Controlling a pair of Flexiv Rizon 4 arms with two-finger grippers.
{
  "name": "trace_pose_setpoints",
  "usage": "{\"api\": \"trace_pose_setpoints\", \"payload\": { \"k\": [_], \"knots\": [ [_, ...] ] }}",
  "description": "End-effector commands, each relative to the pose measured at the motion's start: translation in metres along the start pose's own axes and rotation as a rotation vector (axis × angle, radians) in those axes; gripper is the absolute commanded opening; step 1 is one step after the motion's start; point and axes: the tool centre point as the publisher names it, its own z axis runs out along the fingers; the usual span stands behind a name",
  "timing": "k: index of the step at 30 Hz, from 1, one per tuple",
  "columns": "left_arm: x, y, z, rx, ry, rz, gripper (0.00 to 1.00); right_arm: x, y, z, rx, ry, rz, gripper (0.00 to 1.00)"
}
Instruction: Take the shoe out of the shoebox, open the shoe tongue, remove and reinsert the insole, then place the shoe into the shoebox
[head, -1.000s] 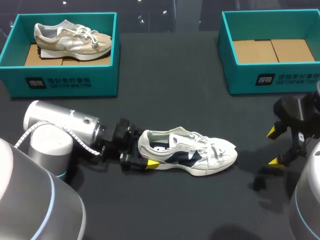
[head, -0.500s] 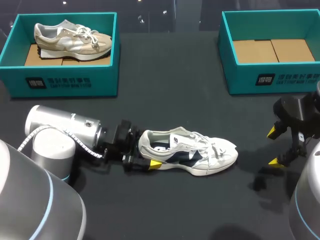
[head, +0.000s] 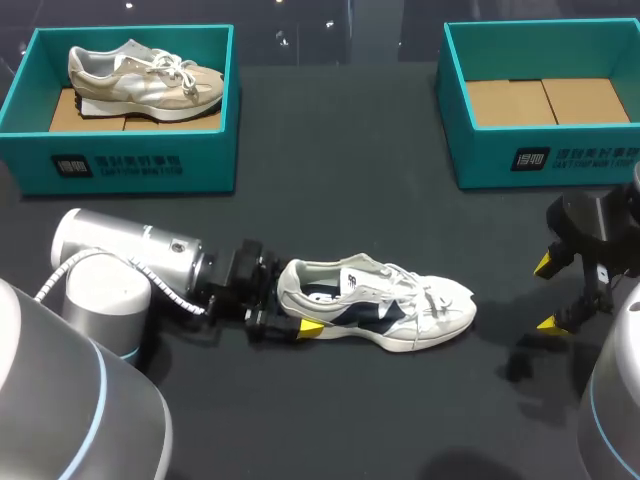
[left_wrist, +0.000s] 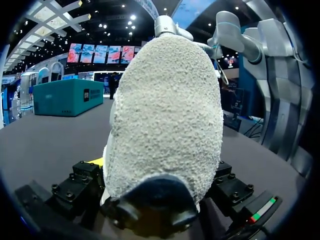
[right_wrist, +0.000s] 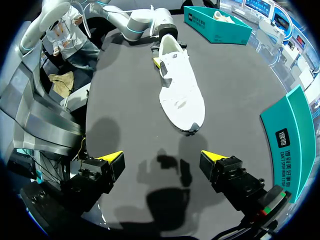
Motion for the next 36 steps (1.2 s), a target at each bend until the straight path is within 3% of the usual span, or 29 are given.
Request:
{"api": "trace_pose_setpoints", "payload": {
  "k": [1, 23, 27, 32, 36],
  "knots": [
    [0.0, 0.0, 0.002, -0.001, 0.001, 0.0, 0.0, 0.001, 0.0, 0.0, 0.001, -0.002, 0.0, 1.0],
    [0.0, 0.0, 0.002, -0.001, 0.001, 0.0, 0.0, 0.001, 0.0, 0.0, 0.001, -0.002, 0.0, 1.0],
    [0.0, 0.0, 0.002, -0.001, 0.001, 0.0, 0.0, 0.0, 0.024, 0.005, 0.07, 0.059, 0.048, 1.0],
    [0.0, 0.0, 0.002, -0.001, 0.001, 0.0, 0.0, 0.006, 0.055, 0.005, 0.12, 0.048, 0.1, 1.0],
    [0.0, 0.0, 0.002, -0.001, 0.001, 0.0, 0.0, 0.012, 0.072, 0.002, 0.103, 0.009, 0.156, 1.0]
  ]
}}
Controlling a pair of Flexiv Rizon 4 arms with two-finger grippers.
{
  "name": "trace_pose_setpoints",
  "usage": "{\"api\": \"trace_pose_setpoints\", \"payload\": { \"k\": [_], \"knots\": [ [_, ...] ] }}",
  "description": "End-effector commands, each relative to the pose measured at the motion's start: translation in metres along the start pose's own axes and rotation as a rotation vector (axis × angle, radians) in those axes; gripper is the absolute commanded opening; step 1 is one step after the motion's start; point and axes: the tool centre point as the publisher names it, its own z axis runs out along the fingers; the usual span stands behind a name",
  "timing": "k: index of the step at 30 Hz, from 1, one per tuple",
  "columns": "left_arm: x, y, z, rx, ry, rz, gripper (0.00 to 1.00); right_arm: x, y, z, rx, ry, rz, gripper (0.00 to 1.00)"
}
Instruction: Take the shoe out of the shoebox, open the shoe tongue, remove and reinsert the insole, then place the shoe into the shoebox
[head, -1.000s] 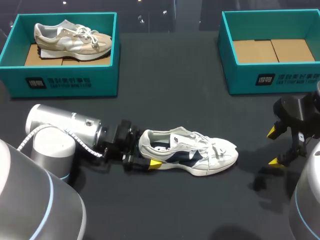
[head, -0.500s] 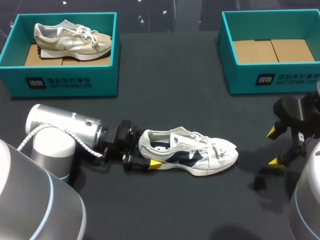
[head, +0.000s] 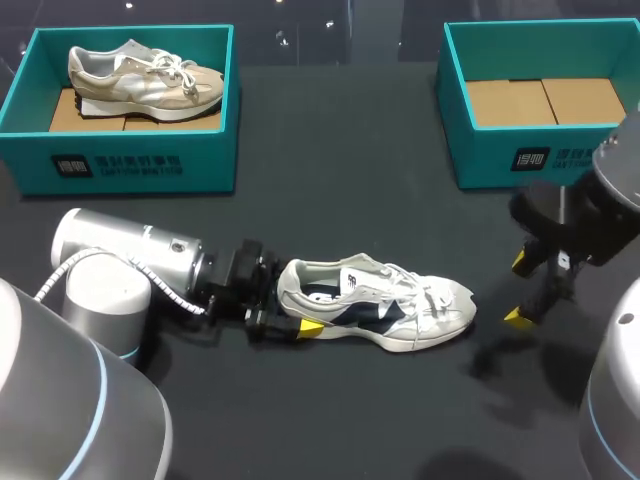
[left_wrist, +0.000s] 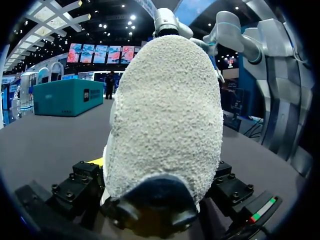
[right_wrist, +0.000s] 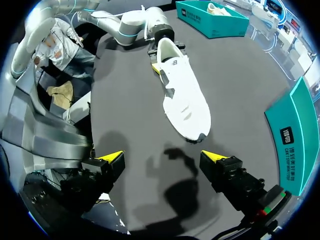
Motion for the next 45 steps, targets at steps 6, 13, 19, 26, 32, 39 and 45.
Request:
{"api": "trace_pose_setpoints", "payload": {
  "k": [6, 13, 19, 26, 32, 39, 45],
  "knots": [
    [0.0, 0.0, 0.002, -0.001, 0.0, 0.0, 0.0, 0.012, 0.043, 0.002, 0.05, -0.04, 0.18, 1.0],
    [0.0, 0.0, 0.002, -0.001, 0.0, 0.0, 0.0, 0.018, 0.069, 0.005, 0.066, -0.067, 0.352, 1.0],
    [0.0, 0.0, 0.002, -0.001, 0.0, 0.0, 0.0, 0.022, 0.092, 0.013, 0.091, -0.083, 0.468, 1.0],
    [0.0, 0.0, 0.002, -0.001, 0.0, 0.0, 0.0, 0.029, 0.123, 0.016, 0.15, -0.09, 0.589, 1.0],
    [0.0, 0.0, 0.002, -0.001, 0.0, 0.0, 0.0, 0.03, 0.135, 0.017, 0.182, -0.096, 0.577, 1.0],
    [0.0, 0.0, 0.002, -0.001, 0.0, 0.0, 0.0, 0.03, 0.135, 0.017, 0.182, -0.096, 0.577, 1.0],
    [0.0, 0.0, 0.002, -0.001, 0.0, 0.0, 0.0, 0.032, 0.155, 0.027, 0.218, -0.141, 0.642, 1.0]
  ]
}}
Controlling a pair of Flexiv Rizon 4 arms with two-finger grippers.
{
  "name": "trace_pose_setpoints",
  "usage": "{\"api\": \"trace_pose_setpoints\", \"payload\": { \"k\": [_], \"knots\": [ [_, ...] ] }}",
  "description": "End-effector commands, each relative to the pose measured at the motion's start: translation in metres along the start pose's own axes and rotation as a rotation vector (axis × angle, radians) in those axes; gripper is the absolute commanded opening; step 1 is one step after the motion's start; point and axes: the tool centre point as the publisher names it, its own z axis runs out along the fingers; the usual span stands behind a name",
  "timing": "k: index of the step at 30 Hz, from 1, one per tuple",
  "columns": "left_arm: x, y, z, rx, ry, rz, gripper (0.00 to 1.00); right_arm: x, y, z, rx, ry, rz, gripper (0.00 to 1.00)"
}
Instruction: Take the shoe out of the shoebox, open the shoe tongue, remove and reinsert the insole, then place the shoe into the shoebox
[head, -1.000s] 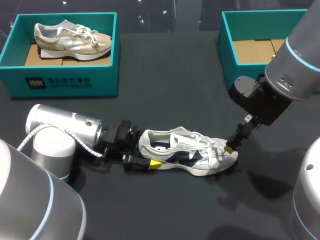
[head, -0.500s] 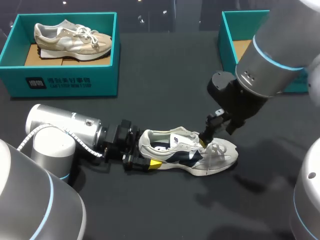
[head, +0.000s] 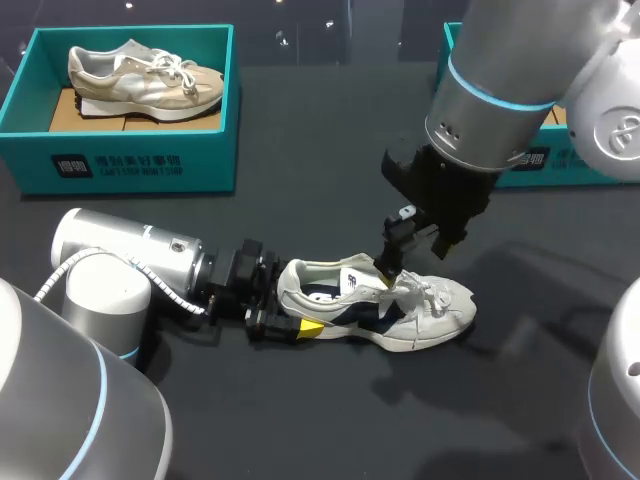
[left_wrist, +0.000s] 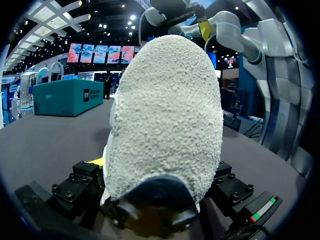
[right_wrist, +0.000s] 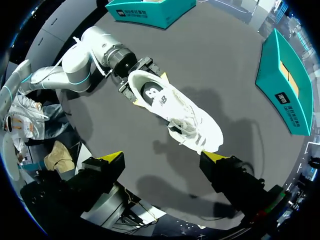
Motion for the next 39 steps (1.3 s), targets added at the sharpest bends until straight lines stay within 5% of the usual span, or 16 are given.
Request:
{"api": "trace_pose_setpoints", "payload": {
  "k": [1, 4, 14, 21, 33, 39],
  "knots": [
    [0.0, 0.0, 0.002, -0.001, 0.0, 0.0, 0.0, 0.019, 0.022, 0.011, 0.077, -0.05, 0.066, 1.0],
    [0.0, 0.0, 0.002, -0.001, 0.0, 0.0, 0.0, 0.029, 0.03, 0.017, 0.041, -0.08, 0.115, 1.0],
    [0.0, 0.0, 0.002, -0.001, 0.0, 0.0, 0.0, 0.044, 0.056, 0.025, 0.148, -0.159, 0.299, 1.0],
    [0.0, 0.0, 0.002, -0.001, 0.0, 0.0, 0.0, 0.043, 0.053, 0.034, 0.141, -0.238, 0.404, 1.0],
    [0.0, 0.0, 0.002, -0.001, 0.0, 0.0, 0.0, 0.043, 0.049, 0.031, 0.127, -0.228, 0.42, 1.0],
    [0.0, 0.0, 0.002, -0.001, 0.0, 0.0, 0.0, 0.044, 0.062, 0.046, 0.147, -0.331, 0.468, 1.0]
  ]
}}
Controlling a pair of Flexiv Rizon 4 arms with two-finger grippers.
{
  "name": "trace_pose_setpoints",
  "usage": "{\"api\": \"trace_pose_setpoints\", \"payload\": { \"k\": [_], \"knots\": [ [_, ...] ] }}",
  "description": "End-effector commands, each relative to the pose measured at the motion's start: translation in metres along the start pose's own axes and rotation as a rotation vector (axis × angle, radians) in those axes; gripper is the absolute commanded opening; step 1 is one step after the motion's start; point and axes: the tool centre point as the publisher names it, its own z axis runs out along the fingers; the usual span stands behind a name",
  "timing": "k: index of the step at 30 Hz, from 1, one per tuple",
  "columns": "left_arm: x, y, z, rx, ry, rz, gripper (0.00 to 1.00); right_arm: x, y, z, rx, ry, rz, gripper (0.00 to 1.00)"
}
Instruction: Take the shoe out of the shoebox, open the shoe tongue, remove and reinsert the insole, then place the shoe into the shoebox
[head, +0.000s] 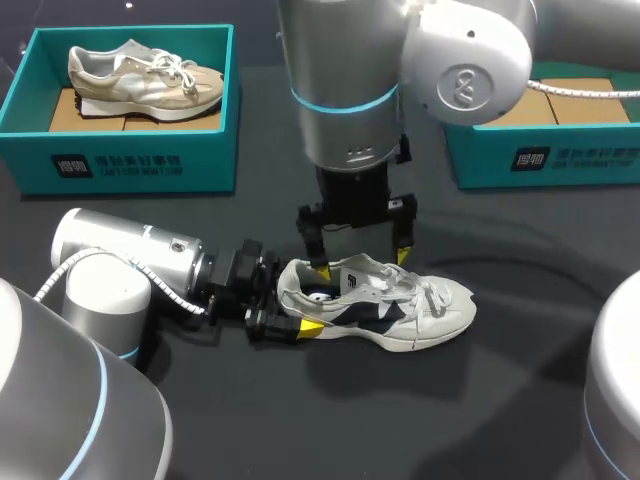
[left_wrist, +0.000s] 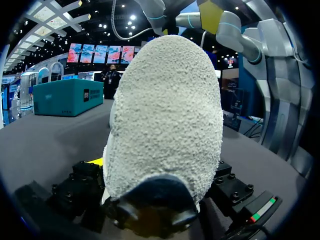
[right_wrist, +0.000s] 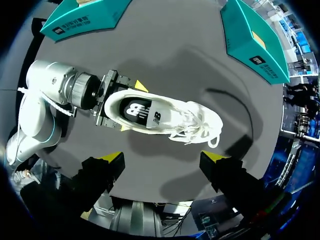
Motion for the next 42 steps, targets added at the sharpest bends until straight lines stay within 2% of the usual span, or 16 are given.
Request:
{"api": "trace_pose_setpoints", "payload": {
  "k": [1, 11, 17, 27, 42],
  "knots": [
    [0.0, 0.0, 0.002, -0.001, 0.0, 0.0, 0.0, 0.017, 0.011, 0.011, 0.035, -0.075, 0.025, 1.0],
    [0.0, 0.0, 0.002, -0.001, 0.0, 0.0, 0.0, 0.021, 0.025, 0.03, 0.03, -0.128, 0.064, 1.0],
    [0.0, 0.0, 0.002, -0.001, 0.0, 0.0, 0.0, 0.023, 0.025, 0.036, 0.032, -0.166, 0.082, 1.0],
    [0.0, 0.0, 0.002, -0.001, 0.0, 0.0, 0.0, 0.023, 0.031, 0.048, 0.092, -0.236, 0.13, 1.0],
    [0.0, 0.0, 0.002, -0.001, 0.0, 0.0, 0.0, 0.018, 0.027, 0.067, 0.111, -0.303, 0.191, 1.0]
  ]
}}
